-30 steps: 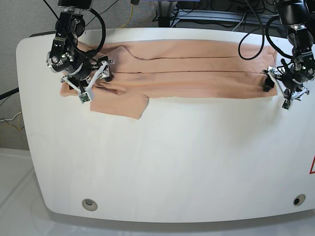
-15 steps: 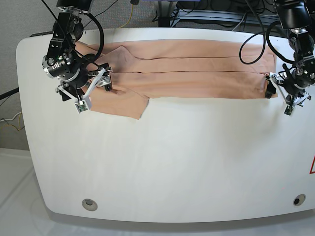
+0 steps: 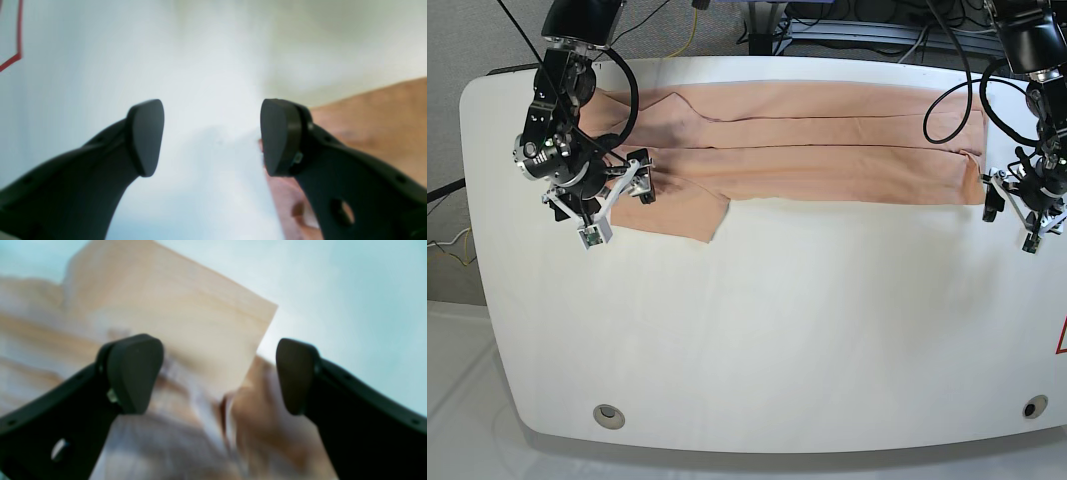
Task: Fold the T-shirt properly
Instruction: 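Open both grippers to release the folded strip, then move the right gripper to the protruding sleeve flap and close on it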
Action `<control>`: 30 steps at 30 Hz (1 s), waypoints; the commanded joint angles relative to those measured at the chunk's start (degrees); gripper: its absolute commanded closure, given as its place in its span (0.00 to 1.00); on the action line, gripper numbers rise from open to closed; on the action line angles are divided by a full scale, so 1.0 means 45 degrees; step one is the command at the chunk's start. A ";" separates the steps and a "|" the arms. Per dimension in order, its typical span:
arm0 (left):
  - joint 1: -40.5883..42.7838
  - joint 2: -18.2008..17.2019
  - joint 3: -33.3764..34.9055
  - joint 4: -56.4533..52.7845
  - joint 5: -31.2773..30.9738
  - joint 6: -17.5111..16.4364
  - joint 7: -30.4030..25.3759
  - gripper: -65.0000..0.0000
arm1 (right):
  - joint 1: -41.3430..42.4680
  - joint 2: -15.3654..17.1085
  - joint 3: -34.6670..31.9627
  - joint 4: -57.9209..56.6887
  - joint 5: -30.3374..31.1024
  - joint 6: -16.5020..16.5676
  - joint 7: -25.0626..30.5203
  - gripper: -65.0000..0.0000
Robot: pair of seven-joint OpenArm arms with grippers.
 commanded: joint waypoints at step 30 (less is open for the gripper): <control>-0.0201 -0.0616 -0.0372 0.0234 -0.0111 0.0021 -0.0235 0.36 | 0.1681 0.0040 0.0062 -0.3859 0.0113 -0.0009 0.2636 0.18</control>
